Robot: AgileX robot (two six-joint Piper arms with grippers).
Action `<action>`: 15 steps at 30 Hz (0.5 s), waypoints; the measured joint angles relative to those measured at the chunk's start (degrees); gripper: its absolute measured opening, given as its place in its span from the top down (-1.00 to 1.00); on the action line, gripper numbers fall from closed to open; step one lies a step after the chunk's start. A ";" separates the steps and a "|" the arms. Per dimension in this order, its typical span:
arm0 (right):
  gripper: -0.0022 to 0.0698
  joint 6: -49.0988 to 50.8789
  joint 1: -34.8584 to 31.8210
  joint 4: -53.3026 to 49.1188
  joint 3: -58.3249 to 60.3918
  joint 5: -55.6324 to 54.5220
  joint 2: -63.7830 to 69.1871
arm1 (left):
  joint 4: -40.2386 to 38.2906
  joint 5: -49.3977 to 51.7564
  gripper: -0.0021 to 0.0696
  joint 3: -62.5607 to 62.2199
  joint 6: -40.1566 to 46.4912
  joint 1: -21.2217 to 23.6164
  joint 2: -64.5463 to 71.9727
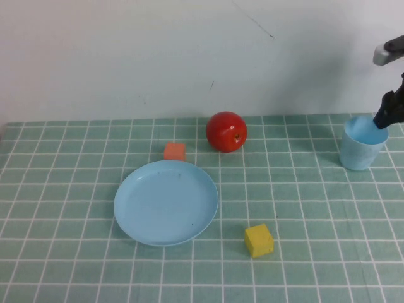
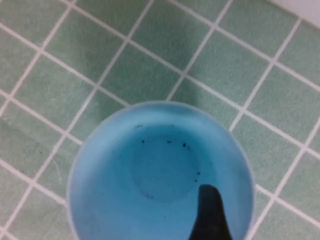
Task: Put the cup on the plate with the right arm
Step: Pick up the cup from the table
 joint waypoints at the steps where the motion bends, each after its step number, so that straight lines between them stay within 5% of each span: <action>1: -0.35 0.12 0.00 0.00 -0.52 0.14 1.45 | 0.00 0.00 0.95 0.00 0.00 0.00 0.00; 5: -0.28 0.35 0.00 -0.09 -1.03 0.55 5.86 | 0.00 0.00 0.95 0.00 0.00 0.00 0.00; 10: 0.58 -0.02 0.00 5.65 -1.03 2.82 8.68 | 0.00 0.00 0.95 0.00 0.00 0.00 0.00; 15: 0.81 -3.10 3.35 13.53 -4.75 6.65 8.83 | 0.00 0.00 0.95 0.00 0.00 0.00 0.00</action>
